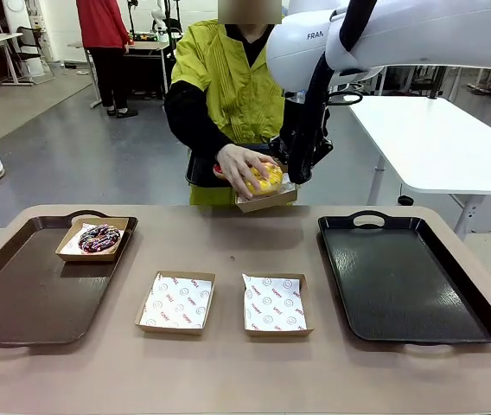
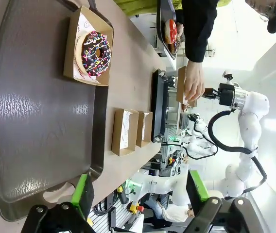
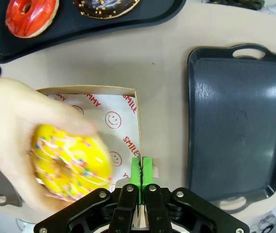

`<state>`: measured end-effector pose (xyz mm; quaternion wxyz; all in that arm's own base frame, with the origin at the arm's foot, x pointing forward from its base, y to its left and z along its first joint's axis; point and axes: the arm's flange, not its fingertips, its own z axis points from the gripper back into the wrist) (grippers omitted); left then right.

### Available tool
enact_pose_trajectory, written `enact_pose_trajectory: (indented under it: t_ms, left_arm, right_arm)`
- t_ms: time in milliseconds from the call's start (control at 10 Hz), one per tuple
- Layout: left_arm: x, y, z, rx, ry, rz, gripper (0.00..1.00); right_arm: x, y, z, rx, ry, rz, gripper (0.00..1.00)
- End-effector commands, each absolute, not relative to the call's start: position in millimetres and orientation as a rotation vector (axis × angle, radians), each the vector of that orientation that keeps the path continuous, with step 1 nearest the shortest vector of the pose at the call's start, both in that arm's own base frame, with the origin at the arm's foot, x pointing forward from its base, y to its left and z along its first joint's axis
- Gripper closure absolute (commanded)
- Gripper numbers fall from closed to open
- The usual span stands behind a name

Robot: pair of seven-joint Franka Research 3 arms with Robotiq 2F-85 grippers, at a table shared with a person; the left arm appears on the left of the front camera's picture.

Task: Individually package the donuts and arrange them on the tray.
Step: Place the picked Paper togo box on the Handle tray while simultaneously picking up another Paper togo box from the table with the other hand.

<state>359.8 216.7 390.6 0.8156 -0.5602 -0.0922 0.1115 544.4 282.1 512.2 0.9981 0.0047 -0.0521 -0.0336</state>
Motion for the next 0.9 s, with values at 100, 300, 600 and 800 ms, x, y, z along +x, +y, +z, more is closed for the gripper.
enact_pose_trajectory:
  t_ms: [100, 300, 600, 800]
  left_arm:
    - [357.5, 218.2, 391.2, -1.197, -0.198, 0.236, 0.00]
    - [357.5, 218.2, 391.2, -1.197, -0.198, 0.236, 0.00]
    - [357.5, 218.2, 391.2, -1.197, -0.198, 0.236, 0.00]
    - [357.5, 218.2, 391.2, -1.197, -0.198, 0.236, 0.00]
  right_arm:
    - [543.7, 281.3, 513.3, 0.009, -0.106, -0.068, 1.00]
    - [543.7, 281.3, 513.3, 0.009, -0.106, -0.068, 1.00]
    - [543.7, 281.3, 513.3, 0.009, -0.106, -0.068, 1.00]
    - [543.7, 281.3, 513.3, 0.009, -0.106, -0.068, 1.00]
